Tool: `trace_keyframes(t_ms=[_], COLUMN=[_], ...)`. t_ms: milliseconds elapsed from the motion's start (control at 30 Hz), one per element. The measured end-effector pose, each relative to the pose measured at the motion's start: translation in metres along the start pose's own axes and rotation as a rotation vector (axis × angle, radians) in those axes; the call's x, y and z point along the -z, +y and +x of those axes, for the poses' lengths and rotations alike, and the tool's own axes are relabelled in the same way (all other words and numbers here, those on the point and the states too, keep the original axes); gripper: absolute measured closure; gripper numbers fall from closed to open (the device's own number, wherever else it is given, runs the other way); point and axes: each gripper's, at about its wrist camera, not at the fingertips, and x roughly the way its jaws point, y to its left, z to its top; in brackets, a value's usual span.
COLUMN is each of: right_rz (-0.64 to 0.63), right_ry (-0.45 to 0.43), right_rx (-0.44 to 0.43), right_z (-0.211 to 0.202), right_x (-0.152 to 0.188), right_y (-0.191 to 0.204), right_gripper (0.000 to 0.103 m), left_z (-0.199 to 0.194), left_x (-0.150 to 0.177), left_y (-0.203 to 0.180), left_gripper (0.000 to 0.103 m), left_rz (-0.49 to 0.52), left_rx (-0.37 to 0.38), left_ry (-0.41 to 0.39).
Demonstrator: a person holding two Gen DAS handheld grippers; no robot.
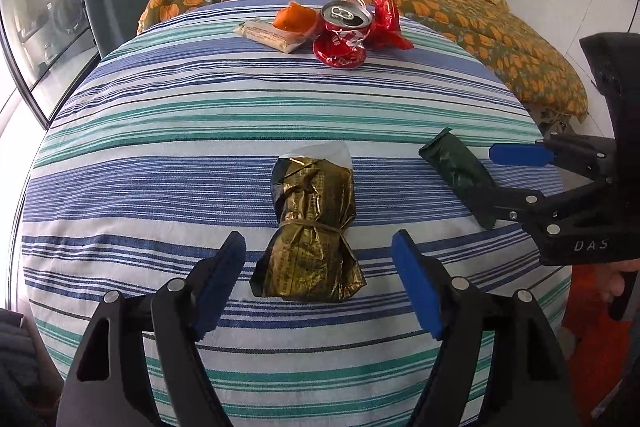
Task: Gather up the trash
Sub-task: 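Carry the gold snack and green packet over the blue basket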
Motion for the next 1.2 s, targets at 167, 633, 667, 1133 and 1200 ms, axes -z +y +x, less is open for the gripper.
trace_keyframes(t_ms=[167, 633, 667, 1133, 1200], right_rz=[0.028, 0.121, 0.135, 0.433, 0.484], right_ry=[0.021, -0.110, -0.120, -0.239, -0.247], right_rx=[-0.016, -0.052, -0.056, 0.145, 0.172], right_z=[0.012, -0.040, -0.046, -0.132, -0.138], right_x=[-0.007, 0.033, 0.040, 0.156, 0.173], right_y=[-0.003, -0.020, -0.025, -0.166, -0.188], right_gripper=[0.059, 0.069, 0.069, 0.069, 0.069], left_z=[0.006, -0.020, -0.022, -0.016, -0.010], left_x=[0.000, 0.000, -0.001, -0.011, -0.010], left_y=[0.003, -0.040, -0.049, -0.235, -0.264], left_gripper=[0.041, 0.069, 0.070, 0.070, 0.069], left_rz=[-0.002, 0.009, 0.020, 0.248, 0.282], left_rx=[-0.022, 0.073, 0.086, 0.323, 0.341], left_ry=[0.014, -0.055, -0.058, -0.028, -0.020])
